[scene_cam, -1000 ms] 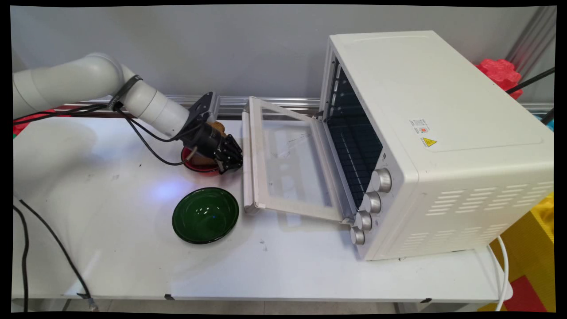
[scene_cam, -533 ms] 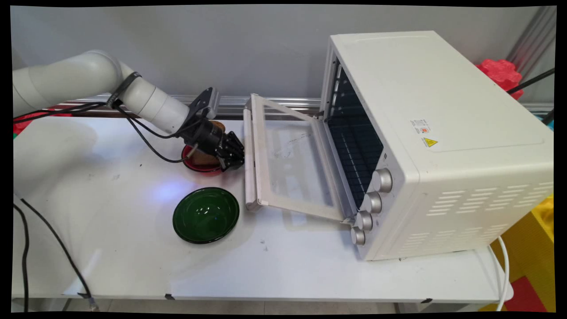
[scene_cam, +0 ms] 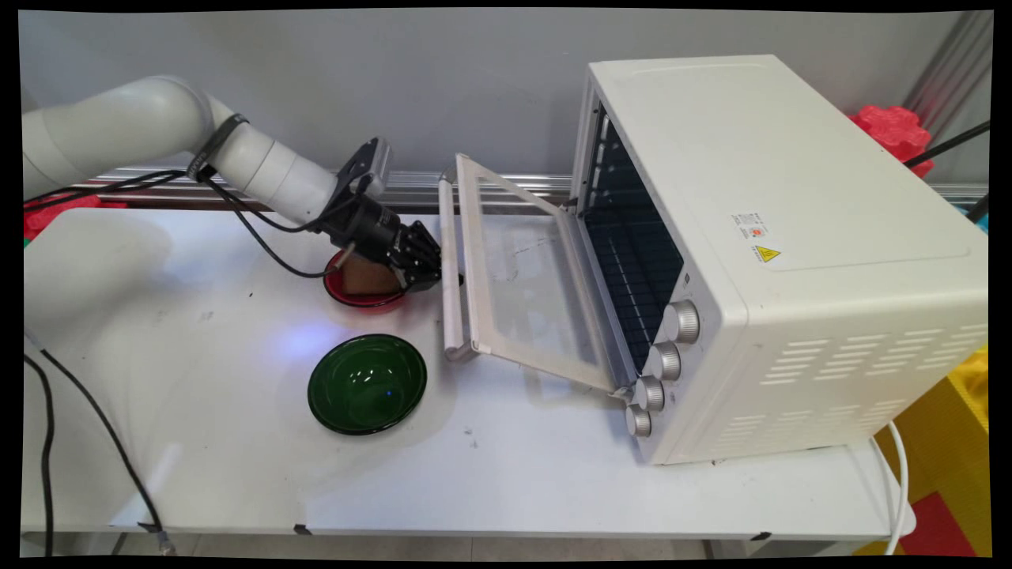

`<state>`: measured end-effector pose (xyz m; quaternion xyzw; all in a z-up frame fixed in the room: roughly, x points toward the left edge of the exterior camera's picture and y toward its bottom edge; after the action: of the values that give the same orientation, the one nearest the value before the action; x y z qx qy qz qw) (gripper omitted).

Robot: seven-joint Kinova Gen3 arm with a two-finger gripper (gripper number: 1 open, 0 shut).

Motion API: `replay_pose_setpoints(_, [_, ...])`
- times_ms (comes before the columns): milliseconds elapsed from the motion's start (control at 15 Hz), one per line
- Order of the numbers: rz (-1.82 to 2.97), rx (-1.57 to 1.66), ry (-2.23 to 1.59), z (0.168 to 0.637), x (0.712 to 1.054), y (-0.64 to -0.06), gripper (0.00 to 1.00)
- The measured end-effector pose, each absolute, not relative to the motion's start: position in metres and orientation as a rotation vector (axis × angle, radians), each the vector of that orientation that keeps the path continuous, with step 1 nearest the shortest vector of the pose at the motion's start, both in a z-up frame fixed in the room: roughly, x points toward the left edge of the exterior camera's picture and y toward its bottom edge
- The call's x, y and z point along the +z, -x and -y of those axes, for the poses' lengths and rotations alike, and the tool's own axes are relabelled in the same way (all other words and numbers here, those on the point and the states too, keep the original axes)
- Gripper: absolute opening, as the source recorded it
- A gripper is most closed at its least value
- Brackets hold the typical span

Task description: Close the oven

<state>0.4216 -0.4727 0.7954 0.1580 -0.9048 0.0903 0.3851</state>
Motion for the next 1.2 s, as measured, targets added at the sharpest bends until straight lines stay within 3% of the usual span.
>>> replay_pose_setpoints(1200, [2.25,0.274,-0.397,0.495,0.857,-0.384,0.0])
